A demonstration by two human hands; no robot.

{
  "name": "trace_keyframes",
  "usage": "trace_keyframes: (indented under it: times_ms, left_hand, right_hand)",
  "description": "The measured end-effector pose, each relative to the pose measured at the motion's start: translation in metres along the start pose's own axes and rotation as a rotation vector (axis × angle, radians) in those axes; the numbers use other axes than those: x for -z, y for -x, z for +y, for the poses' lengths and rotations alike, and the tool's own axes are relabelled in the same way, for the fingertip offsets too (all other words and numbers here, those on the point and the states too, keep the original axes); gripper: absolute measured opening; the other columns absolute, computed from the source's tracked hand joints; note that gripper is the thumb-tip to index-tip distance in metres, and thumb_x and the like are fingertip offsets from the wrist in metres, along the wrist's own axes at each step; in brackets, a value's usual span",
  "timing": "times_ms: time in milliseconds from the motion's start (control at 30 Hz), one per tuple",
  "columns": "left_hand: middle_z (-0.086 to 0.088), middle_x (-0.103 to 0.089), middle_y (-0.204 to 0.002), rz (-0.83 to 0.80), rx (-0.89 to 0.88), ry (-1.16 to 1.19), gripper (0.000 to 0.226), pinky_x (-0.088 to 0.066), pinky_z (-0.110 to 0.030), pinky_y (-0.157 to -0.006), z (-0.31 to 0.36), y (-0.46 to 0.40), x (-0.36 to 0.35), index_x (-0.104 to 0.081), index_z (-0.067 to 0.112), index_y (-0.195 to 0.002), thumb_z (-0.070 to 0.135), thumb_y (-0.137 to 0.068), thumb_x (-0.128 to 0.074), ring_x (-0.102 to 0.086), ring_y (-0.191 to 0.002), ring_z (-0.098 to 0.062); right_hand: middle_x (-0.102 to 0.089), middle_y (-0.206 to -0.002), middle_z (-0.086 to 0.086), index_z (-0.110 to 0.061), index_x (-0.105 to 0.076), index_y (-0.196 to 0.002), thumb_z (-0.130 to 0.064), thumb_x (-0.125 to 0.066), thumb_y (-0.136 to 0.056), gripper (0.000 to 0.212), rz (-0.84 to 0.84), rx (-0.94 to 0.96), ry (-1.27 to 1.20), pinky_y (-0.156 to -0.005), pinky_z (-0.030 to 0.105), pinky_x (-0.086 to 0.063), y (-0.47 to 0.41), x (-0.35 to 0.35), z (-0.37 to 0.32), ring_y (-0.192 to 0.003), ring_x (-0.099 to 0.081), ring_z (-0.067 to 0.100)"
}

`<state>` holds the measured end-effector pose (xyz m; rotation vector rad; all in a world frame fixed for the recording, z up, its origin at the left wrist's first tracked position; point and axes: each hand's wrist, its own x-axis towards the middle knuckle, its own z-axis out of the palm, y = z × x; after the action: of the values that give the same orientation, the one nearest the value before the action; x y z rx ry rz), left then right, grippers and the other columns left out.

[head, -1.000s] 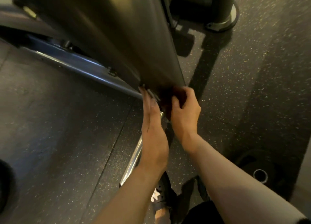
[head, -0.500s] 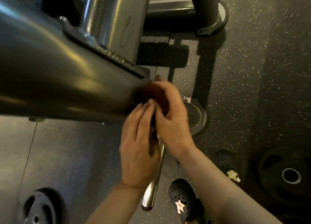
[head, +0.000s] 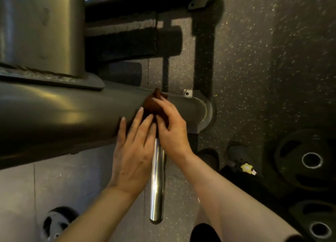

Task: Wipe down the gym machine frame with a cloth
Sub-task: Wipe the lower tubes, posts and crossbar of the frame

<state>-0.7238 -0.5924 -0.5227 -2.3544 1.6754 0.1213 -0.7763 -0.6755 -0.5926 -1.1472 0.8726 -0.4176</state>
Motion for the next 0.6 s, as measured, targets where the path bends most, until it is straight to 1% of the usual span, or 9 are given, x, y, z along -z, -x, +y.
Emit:
trace_keyframes:
  times_ms: [67,133,200,267,333,433,467,533,600]
  left_hand:
    - [-0.02,-0.035,-0.152,-0.005,-0.021,-0.065,0.057,0.011,-0.045,-0.119,-0.002,-0.001,-0.013,-0.041,-0.004,-0.142,0.004,-0.086,-0.029,-0.019,-0.145,-0.03]
    - [-0.018,-0.026,-0.156,-0.004,-0.012,-0.129,0.061,0.015,-0.045,-0.117,-0.003,-0.002,-0.021,-0.032,-0.004,-0.146,0.001,-0.085,-0.032,-0.013,-0.147,-0.028]
    - [-0.017,-0.023,-0.158,-0.017,0.0,-0.165,0.064,0.017,-0.046,-0.116,-0.002,-0.005,-0.024,-0.029,-0.003,-0.148,0.003,-0.085,-0.034,-0.008,-0.148,-0.026]
    - [-0.015,-0.022,-0.158,-0.031,-0.002,-0.201,0.068,0.018,-0.048,-0.115,-0.001,-0.006,-0.025,-0.029,-0.002,-0.148,0.002,-0.082,-0.043,-0.005,-0.148,-0.025]
    - [-0.016,-0.022,-0.158,-0.04,0.009,-0.188,0.07,0.018,-0.049,-0.115,0.001,-0.008,-0.025,-0.029,-0.002,-0.148,0.002,-0.081,-0.051,-0.006,-0.149,-0.026]
    - [-0.022,-0.022,-0.157,-0.026,0.038,-0.144,0.072,0.014,-0.048,-0.117,0.006,-0.011,-0.024,-0.025,-0.006,-0.147,0.013,-0.084,-0.053,-0.011,-0.148,-0.032]
    - [-0.024,-0.021,-0.156,-0.02,0.041,-0.133,0.072,0.013,-0.048,-0.118,0.006,-0.012,-0.024,-0.025,-0.006,-0.147,0.015,-0.084,-0.053,-0.012,-0.147,-0.034]
    - [-0.025,-0.022,-0.156,-0.024,0.012,-0.111,0.073,0.013,-0.048,-0.118,0.008,-0.017,-0.027,-0.026,-0.006,-0.147,0.014,-0.084,-0.055,-0.012,-0.147,-0.036]
    - [-0.025,-0.026,-0.155,-0.051,-0.046,-0.111,0.071,0.013,-0.049,-0.118,0.01,-0.022,-0.035,-0.028,-0.007,-0.146,0.01,-0.084,-0.057,-0.015,-0.146,-0.038]
  right_hand:
    - [-0.047,-0.144,0.001,-0.018,-0.055,-0.133,-0.001,-0.05,-0.095,0.042,0.057,-0.047,0.036,-0.114,0.023,-0.032,-0.012,0.009,0.026,-0.135,-0.04,0.007]
    - [-0.049,-0.141,-0.001,-0.021,-0.054,-0.133,-0.005,-0.049,-0.097,0.04,0.135,-0.161,0.08,-0.114,0.034,-0.035,-0.024,0.016,0.053,-0.133,-0.042,0.01]
    - [-0.051,-0.139,0.0,-0.02,-0.053,-0.135,-0.008,-0.047,-0.099,0.039,0.188,-0.268,0.093,-0.112,0.042,-0.039,-0.03,0.022,0.071,-0.131,-0.044,0.014]
    - [-0.052,-0.138,0.001,-0.022,-0.052,-0.136,-0.01,-0.047,-0.099,0.039,0.21,-0.334,0.042,-0.109,0.045,-0.041,-0.027,0.021,0.07,-0.129,-0.046,0.017]
    - [-0.052,-0.137,0.0,-0.023,-0.054,-0.134,-0.008,-0.05,-0.097,0.04,0.161,-0.284,-0.039,-0.109,0.043,-0.041,-0.019,0.015,0.047,-0.128,-0.047,0.015]
    - [-0.053,-0.137,0.003,-0.015,-0.058,-0.13,-0.001,-0.053,-0.093,0.04,0.001,-0.054,-0.121,-0.114,0.034,-0.035,-0.01,0.004,0.009,-0.131,-0.045,0.011]
    - [-0.054,-0.136,0.005,-0.011,-0.059,-0.129,-0.001,-0.053,-0.091,0.04,-0.022,0.009,-0.137,-0.114,0.033,-0.034,-0.012,0.002,0.008,-0.132,-0.045,0.012]
    - [-0.056,-0.133,0.008,-0.008,-0.061,-0.126,-0.002,-0.052,-0.087,0.04,-0.013,0.071,-0.127,-0.113,0.036,-0.037,-0.023,0.005,0.018,-0.13,-0.048,0.016]
    - [-0.057,-0.132,0.007,-0.009,-0.061,-0.125,-0.001,-0.051,-0.087,0.04,0.051,0.024,-0.122,-0.111,0.038,-0.039,-0.035,0.011,0.045,-0.126,-0.051,0.016]
